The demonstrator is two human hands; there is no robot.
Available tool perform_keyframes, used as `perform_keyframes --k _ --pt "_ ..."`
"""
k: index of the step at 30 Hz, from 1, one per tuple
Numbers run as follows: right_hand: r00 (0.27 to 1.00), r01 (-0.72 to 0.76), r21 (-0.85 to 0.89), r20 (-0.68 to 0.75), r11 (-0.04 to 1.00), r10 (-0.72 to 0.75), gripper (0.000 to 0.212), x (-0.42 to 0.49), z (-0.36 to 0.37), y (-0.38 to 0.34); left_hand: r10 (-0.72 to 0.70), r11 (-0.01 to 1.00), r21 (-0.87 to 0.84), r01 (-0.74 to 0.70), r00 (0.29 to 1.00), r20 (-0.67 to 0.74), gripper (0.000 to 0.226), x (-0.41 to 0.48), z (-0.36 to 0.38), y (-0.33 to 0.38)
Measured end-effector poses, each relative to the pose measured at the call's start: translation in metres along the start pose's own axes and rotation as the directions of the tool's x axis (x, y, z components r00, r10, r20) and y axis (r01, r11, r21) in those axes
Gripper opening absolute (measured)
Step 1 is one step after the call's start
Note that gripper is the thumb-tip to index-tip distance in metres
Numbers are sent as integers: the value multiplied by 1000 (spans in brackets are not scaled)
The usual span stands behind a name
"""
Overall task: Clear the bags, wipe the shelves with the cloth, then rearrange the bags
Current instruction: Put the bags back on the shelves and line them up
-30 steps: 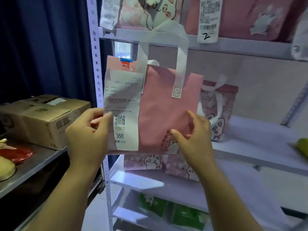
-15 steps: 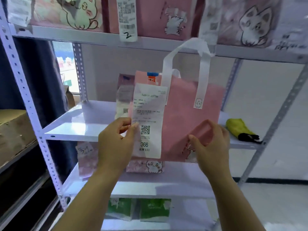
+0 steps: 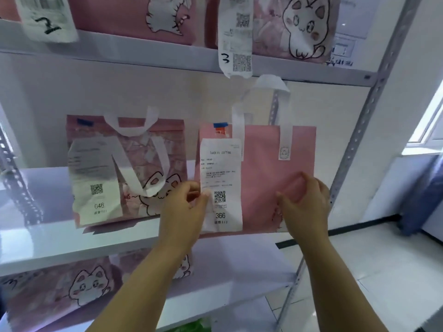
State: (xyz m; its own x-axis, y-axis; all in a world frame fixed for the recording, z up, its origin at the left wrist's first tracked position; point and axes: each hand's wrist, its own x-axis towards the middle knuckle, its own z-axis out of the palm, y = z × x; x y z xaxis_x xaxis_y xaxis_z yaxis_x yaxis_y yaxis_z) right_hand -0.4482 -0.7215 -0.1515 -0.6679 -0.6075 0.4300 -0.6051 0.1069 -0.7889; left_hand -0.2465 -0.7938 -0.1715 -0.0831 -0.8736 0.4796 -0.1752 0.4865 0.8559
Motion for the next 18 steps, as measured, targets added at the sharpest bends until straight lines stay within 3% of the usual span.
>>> perform_keyframes --k 11,18 --pt "995 -24 4 96 1000 24 74 67 23 36 -71 997 10 71 996 57 7 49 47 -35" --pt "977 41 85 205 996 -58 77 94 36 54 -143 990 -13 142 989 -34 20 62 65 -45"
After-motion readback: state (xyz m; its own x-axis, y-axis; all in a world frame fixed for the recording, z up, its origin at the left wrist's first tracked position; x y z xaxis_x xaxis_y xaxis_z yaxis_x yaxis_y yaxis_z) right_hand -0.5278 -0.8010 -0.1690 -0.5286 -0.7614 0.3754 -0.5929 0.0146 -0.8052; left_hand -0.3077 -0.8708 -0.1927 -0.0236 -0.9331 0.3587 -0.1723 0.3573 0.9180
